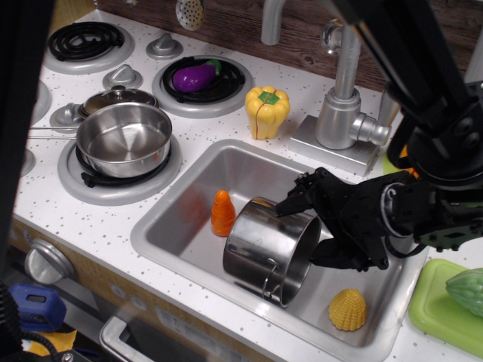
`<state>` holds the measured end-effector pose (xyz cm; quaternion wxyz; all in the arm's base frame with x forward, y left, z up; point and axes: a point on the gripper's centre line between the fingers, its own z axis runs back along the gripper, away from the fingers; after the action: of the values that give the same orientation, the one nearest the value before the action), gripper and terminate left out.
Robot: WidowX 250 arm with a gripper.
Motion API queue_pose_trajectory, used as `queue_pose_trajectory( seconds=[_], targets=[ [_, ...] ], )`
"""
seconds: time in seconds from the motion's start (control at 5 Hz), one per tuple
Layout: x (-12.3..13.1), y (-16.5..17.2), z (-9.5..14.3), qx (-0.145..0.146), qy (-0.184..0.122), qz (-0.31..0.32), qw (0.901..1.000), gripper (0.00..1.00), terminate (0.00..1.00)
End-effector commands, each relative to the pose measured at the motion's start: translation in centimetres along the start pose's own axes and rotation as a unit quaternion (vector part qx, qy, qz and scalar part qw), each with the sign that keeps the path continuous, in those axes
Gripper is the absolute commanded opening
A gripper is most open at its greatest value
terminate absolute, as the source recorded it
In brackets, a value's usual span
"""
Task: Flip pot upright in sink
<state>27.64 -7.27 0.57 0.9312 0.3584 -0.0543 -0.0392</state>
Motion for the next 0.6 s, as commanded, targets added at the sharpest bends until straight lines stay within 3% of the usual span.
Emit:
queue_pose_trajectory(
  seconds=[0.0,0.4],
  targets=[
    [0.50,1.30,0.23,-0.019,-0.020,0.012,0.9995,1.00,0.00],
    [0.60,2.14,-0.37,-0.022,-0.026,0.009,0.9994,1.00,0.00]
  ],
)
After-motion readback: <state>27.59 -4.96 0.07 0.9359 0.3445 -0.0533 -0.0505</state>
